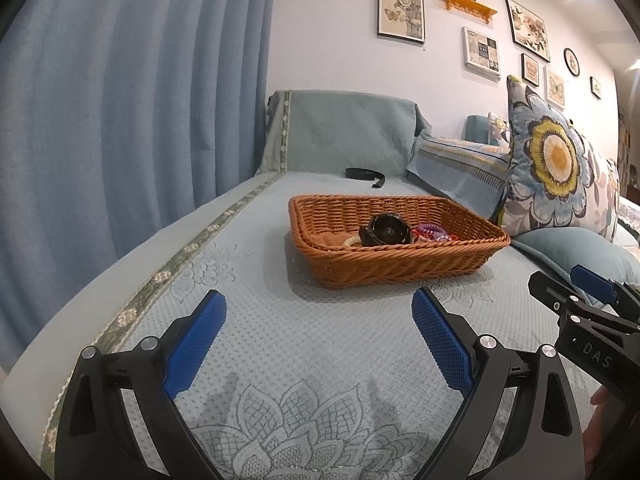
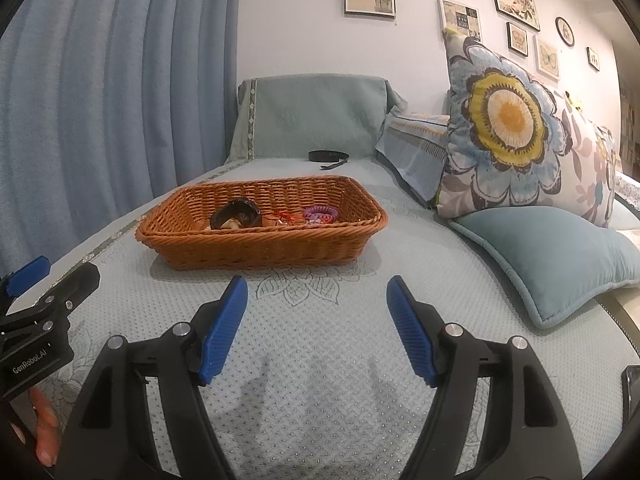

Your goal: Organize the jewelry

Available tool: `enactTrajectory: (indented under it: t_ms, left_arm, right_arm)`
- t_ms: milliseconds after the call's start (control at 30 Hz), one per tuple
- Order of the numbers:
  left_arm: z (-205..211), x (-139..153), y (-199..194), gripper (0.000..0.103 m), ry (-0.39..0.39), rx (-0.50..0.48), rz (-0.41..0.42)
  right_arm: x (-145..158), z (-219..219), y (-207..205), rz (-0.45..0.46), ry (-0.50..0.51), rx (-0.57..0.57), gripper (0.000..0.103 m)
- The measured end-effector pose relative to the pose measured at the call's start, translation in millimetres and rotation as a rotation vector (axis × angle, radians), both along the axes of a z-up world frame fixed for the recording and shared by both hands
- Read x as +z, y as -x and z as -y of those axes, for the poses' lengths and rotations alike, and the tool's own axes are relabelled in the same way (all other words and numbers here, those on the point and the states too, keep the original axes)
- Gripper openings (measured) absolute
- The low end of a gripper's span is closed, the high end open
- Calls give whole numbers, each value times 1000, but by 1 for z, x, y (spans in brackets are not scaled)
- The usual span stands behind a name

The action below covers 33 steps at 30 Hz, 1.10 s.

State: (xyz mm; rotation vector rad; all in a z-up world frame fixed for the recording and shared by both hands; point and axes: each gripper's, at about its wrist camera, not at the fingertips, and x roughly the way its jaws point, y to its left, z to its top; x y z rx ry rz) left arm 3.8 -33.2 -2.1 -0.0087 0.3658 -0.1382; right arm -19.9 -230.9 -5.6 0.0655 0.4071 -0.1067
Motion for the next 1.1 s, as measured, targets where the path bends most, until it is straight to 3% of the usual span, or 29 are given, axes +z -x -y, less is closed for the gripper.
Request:
enactTrajectory:
  t_ms: [1100]
  left_arm:
    - [0,0,0,91,1,1,2]
  right_arm:
    - [0,0,-2,-4,-1,8,68]
